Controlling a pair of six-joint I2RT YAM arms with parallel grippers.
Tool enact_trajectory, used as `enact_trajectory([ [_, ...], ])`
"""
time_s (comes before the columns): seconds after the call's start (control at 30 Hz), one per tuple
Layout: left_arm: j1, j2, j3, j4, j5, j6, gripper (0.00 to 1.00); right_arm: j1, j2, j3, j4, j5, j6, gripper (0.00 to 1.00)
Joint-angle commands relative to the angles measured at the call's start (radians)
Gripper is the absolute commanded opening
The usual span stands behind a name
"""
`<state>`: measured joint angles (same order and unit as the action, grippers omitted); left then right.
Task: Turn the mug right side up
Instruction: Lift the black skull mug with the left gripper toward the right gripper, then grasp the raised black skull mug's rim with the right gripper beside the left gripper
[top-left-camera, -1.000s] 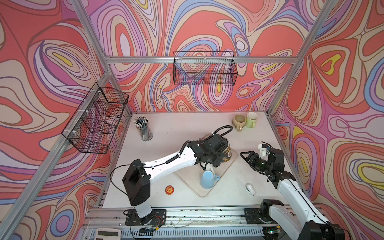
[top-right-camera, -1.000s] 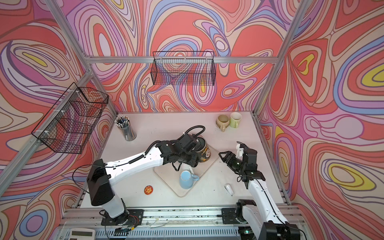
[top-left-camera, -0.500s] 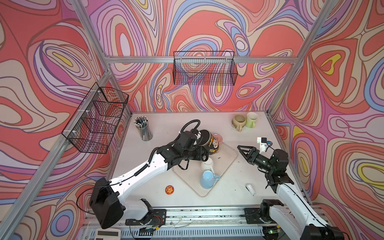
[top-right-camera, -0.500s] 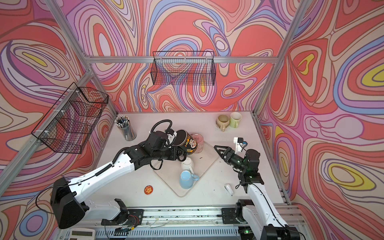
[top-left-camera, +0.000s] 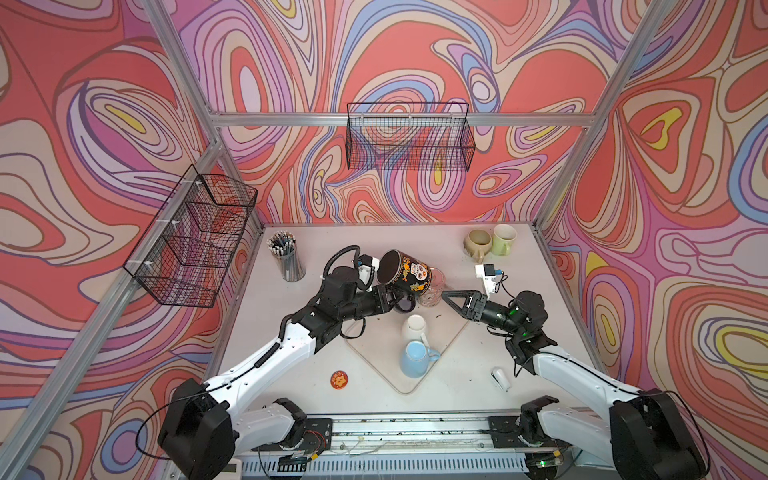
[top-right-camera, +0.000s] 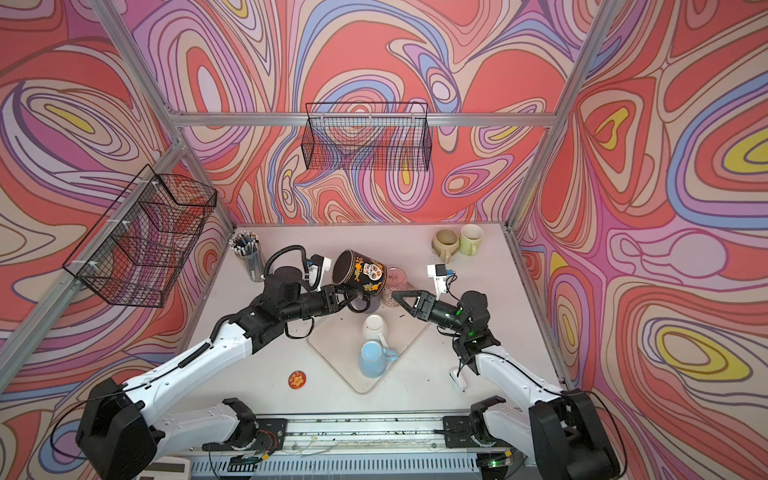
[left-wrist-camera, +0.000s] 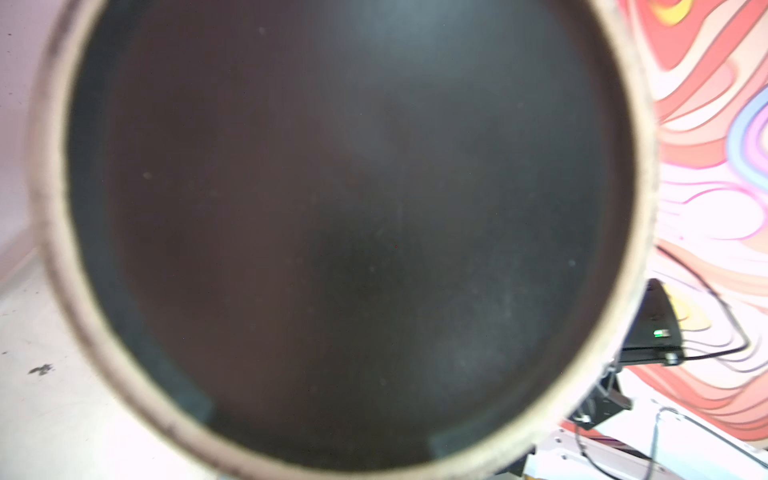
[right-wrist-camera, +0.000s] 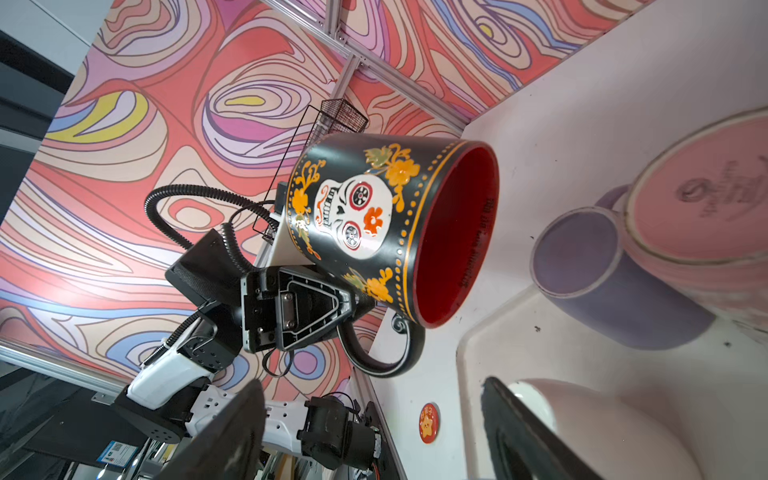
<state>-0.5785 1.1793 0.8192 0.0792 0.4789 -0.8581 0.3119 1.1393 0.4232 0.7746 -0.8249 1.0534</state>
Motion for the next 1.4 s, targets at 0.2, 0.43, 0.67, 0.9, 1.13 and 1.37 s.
enact_trajectory([
  [0.2, 0.058, -0.081, -0.037, 0.504, 0.086, -0.137, 0.00, 0.077, 0.127, 0.065, 0.190, 0.012, 0.026, 0.84],
  [0.43, 0.060, -0.050, -0.034, 0.590, 0.111, -0.169, 0.00, 0.095, 0.213, 0.064, 0.389, 0.006, 0.118, 0.84],
  [0.67, 0.060, -0.015, -0.024, 0.638, 0.134, -0.199, 0.00, 0.104, 0.349, 0.107, 0.630, -0.008, 0.261, 0.84],
  [0.9, 0.060, 0.004, -0.017, 0.660, 0.143, -0.209, 0.00, 0.122, 0.435, 0.178, 0.708, -0.012, 0.315, 0.79],
  [1.13, 0.060, 0.039, -0.005, 0.701, 0.150, -0.224, 0.00, 0.153, 0.481, 0.243, 0.694, -0.008, 0.316, 0.73],
  [1.37, 0.060, 0.085, -0.016, 0.774, 0.158, -0.255, 0.00, 0.159, 0.495, 0.258, 0.716, 0.017, 0.323, 0.56],
])
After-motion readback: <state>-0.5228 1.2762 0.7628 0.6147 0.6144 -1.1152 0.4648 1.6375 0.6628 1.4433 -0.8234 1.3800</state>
